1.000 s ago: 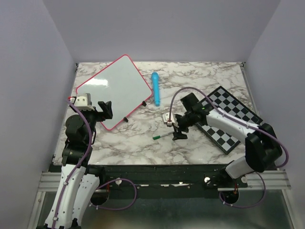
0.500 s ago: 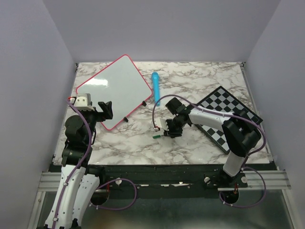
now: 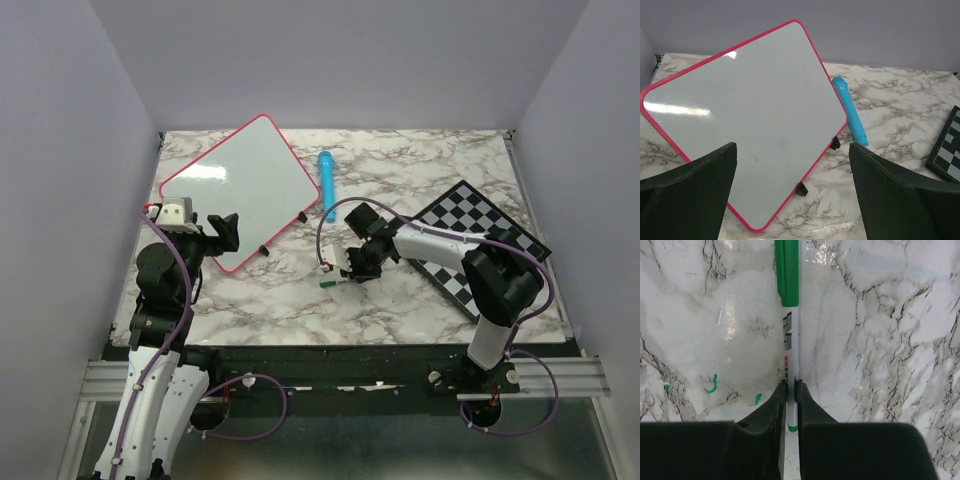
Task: Write a sentence on the whiteboard
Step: Pick up the whiteboard marker from the center of the board, then pass from the right arm to the left, then open the pen cap of the whiteboard marker.
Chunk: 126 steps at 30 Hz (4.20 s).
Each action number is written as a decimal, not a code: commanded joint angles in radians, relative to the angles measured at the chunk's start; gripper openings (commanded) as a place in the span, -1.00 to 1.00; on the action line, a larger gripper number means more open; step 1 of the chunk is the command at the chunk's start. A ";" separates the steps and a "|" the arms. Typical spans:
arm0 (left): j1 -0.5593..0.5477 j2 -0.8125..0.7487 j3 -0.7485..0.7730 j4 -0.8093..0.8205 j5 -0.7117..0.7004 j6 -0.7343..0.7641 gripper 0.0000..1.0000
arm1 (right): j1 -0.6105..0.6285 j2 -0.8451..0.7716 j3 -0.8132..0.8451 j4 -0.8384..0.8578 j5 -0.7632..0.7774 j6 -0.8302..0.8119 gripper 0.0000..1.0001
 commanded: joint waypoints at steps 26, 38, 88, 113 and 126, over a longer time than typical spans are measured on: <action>-0.278 0.230 -0.275 0.171 0.395 -0.619 0.88 | -0.019 -0.338 -0.225 0.112 -0.043 -0.064 -0.99; -0.369 0.466 -0.272 0.380 0.465 -0.662 0.76 | -0.021 -0.398 -0.242 0.137 -0.093 -0.065 -0.99; -0.495 0.854 -0.143 0.609 0.610 -0.590 -1.00 | -0.019 -0.417 -0.232 0.157 -0.150 0.001 -0.51; -0.539 0.273 -0.168 0.356 0.456 0.025 -1.00 | -0.315 -0.704 -0.067 -0.125 -0.701 0.250 1.00; -0.622 0.293 -0.140 0.392 0.558 0.111 -1.00 | -0.309 -0.494 -0.052 -0.199 -0.941 0.218 0.93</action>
